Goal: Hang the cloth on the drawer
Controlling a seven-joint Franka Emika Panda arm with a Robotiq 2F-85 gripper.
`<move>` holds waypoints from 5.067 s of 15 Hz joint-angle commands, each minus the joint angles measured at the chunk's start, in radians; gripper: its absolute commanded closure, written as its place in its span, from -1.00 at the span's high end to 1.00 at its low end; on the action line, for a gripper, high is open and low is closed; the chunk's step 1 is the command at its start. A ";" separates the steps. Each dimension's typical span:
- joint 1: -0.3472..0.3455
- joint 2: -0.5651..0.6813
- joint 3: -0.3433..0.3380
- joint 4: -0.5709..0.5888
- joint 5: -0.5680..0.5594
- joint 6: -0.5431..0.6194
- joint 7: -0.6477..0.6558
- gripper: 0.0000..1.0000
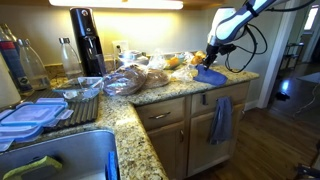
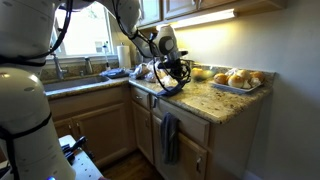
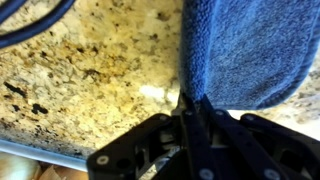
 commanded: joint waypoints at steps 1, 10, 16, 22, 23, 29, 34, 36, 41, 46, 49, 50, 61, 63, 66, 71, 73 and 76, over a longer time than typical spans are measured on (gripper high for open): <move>0.067 -0.155 -0.034 -0.207 -0.075 0.104 0.165 -0.83; 0.100 -0.210 -0.025 -0.291 -0.179 0.122 0.402 -0.82; 0.098 -0.217 -0.027 -0.300 -0.179 0.123 0.404 -0.88; 0.157 -0.357 0.006 -0.482 -0.278 0.233 0.500 -0.88; 0.171 -0.380 0.010 -0.514 -0.292 0.253 0.519 -0.88; 0.205 -0.524 0.069 -0.687 -0.294 0.306 0.563 -0.88; 0.207 -0.540 0.090 -0.751 -0.259 0.317 0.562 -0.88; 0.206 -0.508 0.082 -0.764 -0.244 0.336 0.541 -0.89; 0.202 -0.475 0.087 -0.744 -0.248 0.309 0.546 -0.82; 0.202 -0.473 0.087 -0.744 -0.247 0.312 0.546 -0.89; 0.186 -0.493 0.108 -0.767 -0.350 0.302 0.613 -0.89; 0.189 -0.495 0.111 -0.775 -0.371 0.304 0.623 -0.89; 0.150 -0.422 0.103 -0.869 -0.473 0.430 0.685 -0.89; 0.119 -0.397 0.087 -0.856 -0.545 0.463 0.717 -0.89; 0.093 -0.340 0.050 -0.829 -0.606 0.525 0.742 -0.89; 0.103 -0.260 0.018 -0.787 -0.611 0.611 0.732 -0.89; 0.110 -0.232 0.020 -0.767 -0.601 0.622 0.721 -0.89; 0.106 -0.178 0.024 -0.742 -0.584 0.641 0.710 -0.89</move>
